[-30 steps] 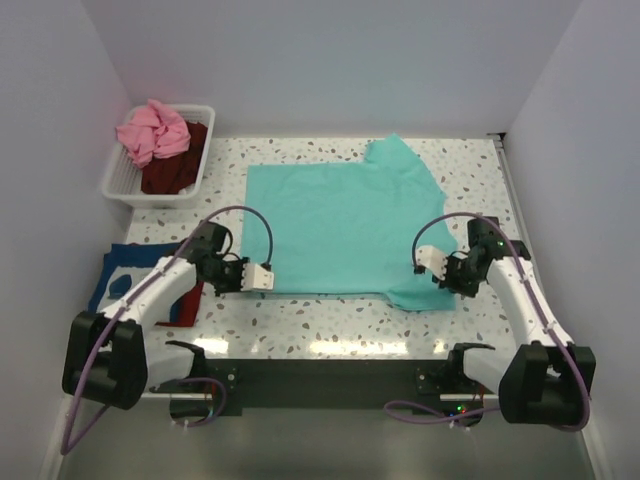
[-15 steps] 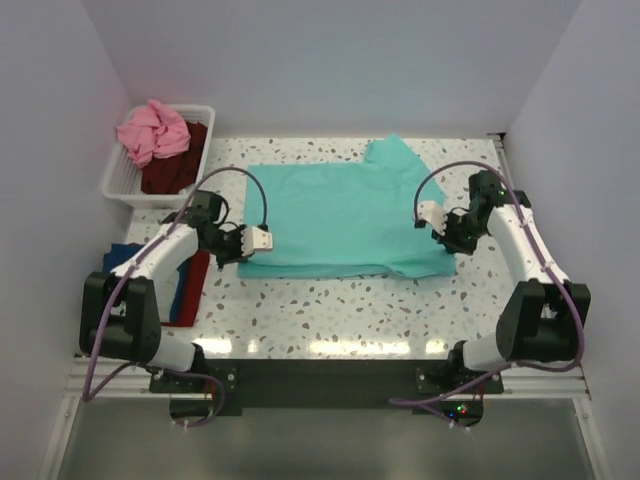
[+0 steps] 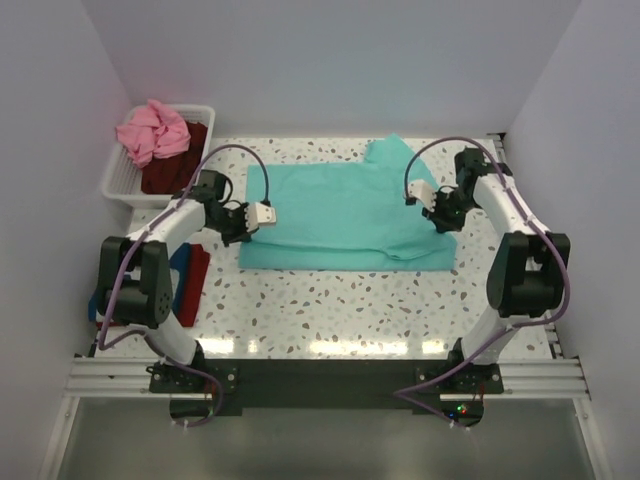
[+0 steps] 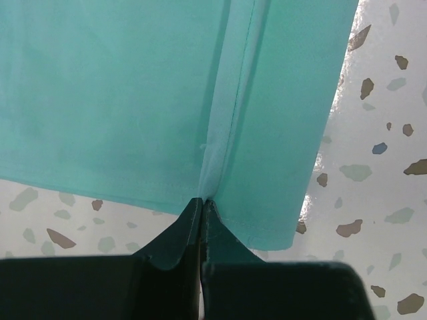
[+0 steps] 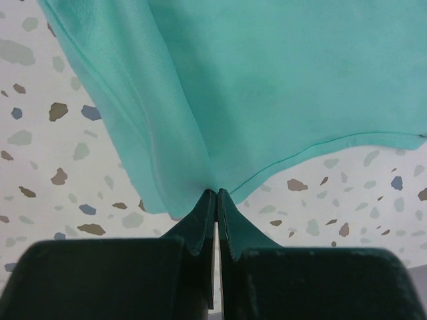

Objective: Fold and stack the t-shirts
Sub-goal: Fold the tshirt

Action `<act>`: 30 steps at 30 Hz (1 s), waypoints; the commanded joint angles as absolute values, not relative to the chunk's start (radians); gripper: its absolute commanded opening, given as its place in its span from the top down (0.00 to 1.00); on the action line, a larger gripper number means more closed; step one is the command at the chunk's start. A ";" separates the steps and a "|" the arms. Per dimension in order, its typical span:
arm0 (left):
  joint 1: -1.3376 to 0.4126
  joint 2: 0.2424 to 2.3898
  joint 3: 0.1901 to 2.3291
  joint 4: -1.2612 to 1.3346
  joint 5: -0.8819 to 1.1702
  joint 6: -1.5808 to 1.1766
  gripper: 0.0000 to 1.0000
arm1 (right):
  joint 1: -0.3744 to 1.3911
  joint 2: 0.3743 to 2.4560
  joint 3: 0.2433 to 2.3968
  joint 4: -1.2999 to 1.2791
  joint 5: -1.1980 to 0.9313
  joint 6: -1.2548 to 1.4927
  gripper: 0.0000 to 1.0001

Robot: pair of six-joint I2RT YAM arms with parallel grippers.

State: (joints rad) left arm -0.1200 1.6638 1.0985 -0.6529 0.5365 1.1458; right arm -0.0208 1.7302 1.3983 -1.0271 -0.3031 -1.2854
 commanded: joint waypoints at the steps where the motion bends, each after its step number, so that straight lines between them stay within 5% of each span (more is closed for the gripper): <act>1: -0.104 1.686 1.149 -0.612 0.543 1.120 1.00 | -0.017 1.761 1.456 -1.011 -0.287 -1.287 1.00; 30: -0.100 1.773 1.177 -0.519 0.509 1.075 1.00 | -0.008 1.942 1.606 -0.959 -0.247 -1.272 1.00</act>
